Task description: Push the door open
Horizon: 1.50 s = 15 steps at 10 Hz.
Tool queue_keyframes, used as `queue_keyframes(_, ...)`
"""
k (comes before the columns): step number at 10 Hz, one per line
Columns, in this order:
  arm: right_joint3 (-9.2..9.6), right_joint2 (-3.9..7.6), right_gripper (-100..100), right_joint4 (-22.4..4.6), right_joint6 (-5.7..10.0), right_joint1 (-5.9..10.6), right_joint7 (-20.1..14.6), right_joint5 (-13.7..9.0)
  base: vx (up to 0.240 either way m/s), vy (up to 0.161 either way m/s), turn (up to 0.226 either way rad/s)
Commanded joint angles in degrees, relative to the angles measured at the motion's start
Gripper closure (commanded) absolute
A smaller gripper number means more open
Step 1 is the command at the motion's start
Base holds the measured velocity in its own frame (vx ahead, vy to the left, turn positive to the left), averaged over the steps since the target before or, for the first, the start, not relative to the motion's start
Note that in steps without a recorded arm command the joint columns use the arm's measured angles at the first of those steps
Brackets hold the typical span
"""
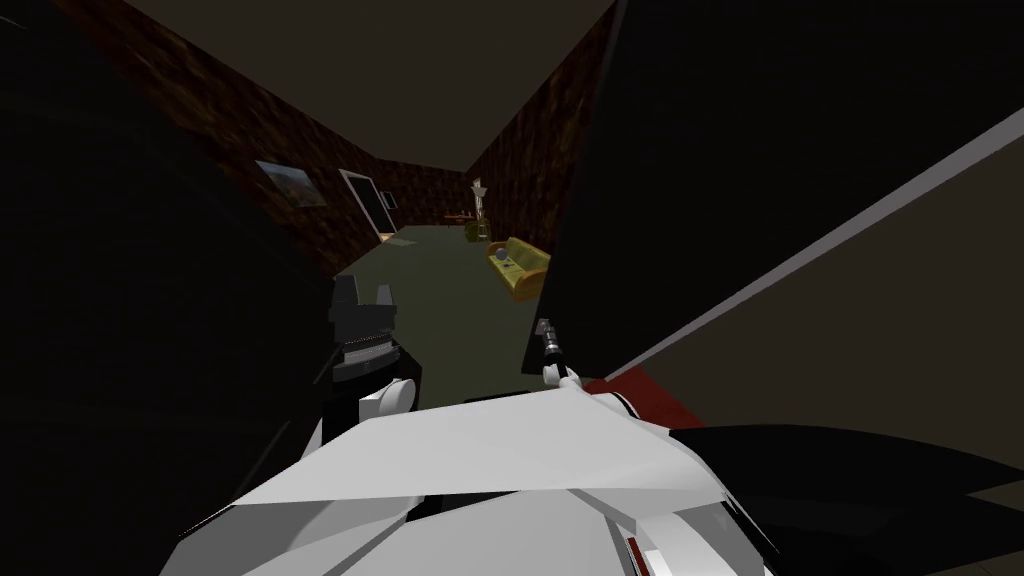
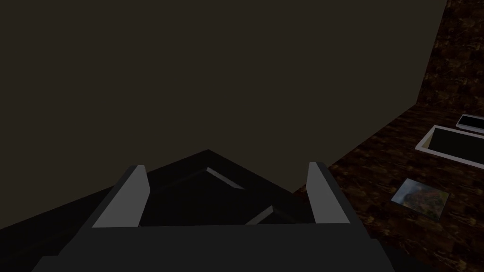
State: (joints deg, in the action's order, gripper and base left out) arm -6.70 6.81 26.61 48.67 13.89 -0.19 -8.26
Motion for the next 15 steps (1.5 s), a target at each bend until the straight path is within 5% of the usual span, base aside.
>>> queue_keyframes(1,-0.82,0.19,100,-0.6,0.45,0.65,0.4,-0.5,0.157,0.069,-0.040)
queue_keyframes(15,-7.02,2.15,100,-2.4,1.25,0.61,2.7,-4.6,0.162,0.044,-0.042)
